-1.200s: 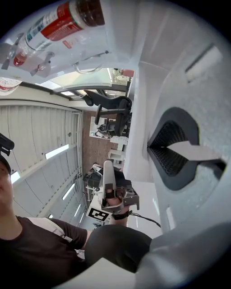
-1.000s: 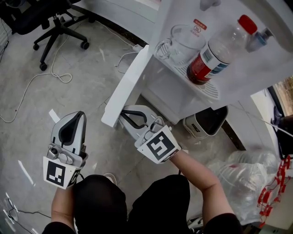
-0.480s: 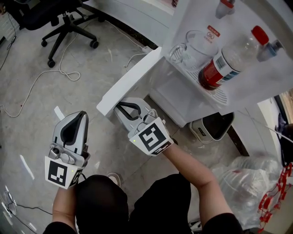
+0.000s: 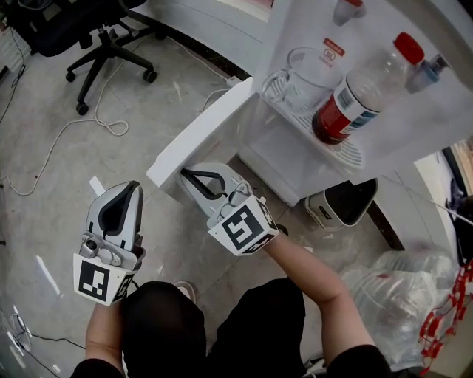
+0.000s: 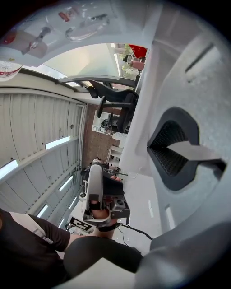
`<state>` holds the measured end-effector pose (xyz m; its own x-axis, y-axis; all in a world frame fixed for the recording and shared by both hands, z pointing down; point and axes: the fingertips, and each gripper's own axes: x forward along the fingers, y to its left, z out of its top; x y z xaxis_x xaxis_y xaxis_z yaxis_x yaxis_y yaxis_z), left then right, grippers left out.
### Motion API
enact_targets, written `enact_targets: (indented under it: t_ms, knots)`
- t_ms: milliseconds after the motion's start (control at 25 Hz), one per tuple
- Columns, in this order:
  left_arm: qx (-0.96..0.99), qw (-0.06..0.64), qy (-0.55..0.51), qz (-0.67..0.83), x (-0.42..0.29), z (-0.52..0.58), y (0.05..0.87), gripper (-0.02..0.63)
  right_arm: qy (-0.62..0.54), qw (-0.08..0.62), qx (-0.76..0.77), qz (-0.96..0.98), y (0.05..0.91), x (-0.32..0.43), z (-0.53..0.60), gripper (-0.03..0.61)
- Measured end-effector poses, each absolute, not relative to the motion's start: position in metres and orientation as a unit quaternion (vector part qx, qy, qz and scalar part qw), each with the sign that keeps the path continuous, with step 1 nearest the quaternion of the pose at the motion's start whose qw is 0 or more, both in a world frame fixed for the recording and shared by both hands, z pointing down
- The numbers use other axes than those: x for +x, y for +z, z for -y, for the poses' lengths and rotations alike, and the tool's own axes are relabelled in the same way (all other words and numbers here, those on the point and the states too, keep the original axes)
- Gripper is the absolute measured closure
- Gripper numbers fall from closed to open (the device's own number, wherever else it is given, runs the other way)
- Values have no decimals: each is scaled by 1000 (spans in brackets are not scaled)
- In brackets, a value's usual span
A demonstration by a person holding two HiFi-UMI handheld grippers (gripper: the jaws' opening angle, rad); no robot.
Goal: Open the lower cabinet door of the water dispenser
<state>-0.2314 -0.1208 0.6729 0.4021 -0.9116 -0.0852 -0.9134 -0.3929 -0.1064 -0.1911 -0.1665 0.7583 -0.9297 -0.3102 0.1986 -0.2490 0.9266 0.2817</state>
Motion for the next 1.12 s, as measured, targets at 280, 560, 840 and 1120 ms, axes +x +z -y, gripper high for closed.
enact_targets:
  t_ms: [280, 560, 840, 1120]
  knots:
    - [-841, 78, 5, -535, -216, 121, 666, 606, -110, 124, 177, 970, 759, -143, 174, 574]
    - [-844, 67, -35, -530, -194, 136, 642, 606, -134, 160, 212, 955, 726, -98, 175, 574]
    - [-860, 38, -40, -507, -172, 143, 608, 606, -85, 169, 263, 946, 693, -63, 177, 574]
    - [-866, -2, -43, -497, -148, 116, 558, 606, 18, 52, 367, 929, 617, -25, 161, 574]
